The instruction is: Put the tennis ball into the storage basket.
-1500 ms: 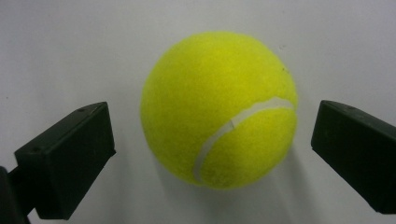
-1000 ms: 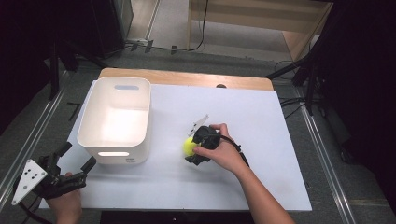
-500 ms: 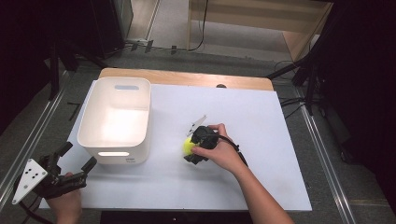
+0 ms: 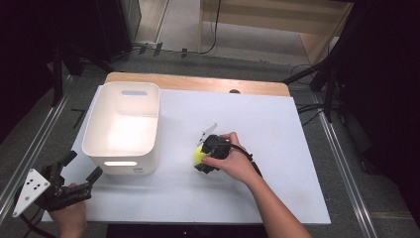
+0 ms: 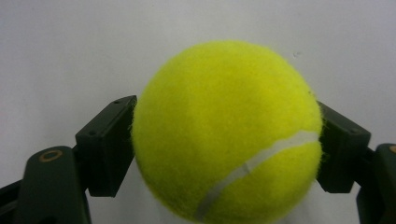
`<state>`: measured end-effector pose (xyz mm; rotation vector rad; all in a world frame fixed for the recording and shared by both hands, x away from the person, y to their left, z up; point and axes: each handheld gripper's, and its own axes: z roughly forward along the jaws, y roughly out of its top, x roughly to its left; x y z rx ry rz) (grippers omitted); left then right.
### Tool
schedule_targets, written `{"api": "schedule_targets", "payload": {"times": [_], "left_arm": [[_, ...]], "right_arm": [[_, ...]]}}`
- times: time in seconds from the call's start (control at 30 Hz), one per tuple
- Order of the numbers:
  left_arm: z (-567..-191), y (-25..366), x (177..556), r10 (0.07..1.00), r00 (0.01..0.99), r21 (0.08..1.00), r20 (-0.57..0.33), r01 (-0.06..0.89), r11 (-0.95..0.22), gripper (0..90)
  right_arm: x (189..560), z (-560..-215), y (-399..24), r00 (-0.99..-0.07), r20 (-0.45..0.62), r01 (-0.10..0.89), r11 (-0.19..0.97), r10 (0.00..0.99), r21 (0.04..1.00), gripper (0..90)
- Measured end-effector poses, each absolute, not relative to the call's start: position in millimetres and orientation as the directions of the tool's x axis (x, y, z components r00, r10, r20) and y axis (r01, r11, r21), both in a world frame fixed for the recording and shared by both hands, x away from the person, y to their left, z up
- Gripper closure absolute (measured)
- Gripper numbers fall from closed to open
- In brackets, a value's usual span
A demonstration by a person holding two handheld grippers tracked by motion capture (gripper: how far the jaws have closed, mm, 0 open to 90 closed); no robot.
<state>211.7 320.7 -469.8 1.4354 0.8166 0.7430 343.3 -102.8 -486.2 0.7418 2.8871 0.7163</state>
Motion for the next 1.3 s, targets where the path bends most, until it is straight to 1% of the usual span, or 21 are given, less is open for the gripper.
{"api": "schedule_targets", "payload": {"times": [0.07,0.2,0.77,1.3], "left_arm": [[-470,321,212,0.841,0.54,0.999,-0.035,0.044,0.014,5.8],[-470,321,212,0.841,0.54,0.999,-0.036,0.045,0.014,5.8],[-470,321,212,0.841,0.54,0.999,-0.035,0.045,0.013,5.8],[-470,320,212,0.841,0.54,0.999,-0.035,0.046,0.012,5.8]], "right_arm": [[343,-486,-103,-0.875,0.041,0.444,0.767,0.482,0.462,22.1],[344,-485,-103,-0.876,0.042,0.443,0.767,0.481,0.464,23.1],[344,-482,-107,-0.877,0.054,0.445,0.763,0.478,0.468,23.3],[347,-471,-108,-0.883,0.062,0.435,0.765,0.464,0.475,23.5]]}}
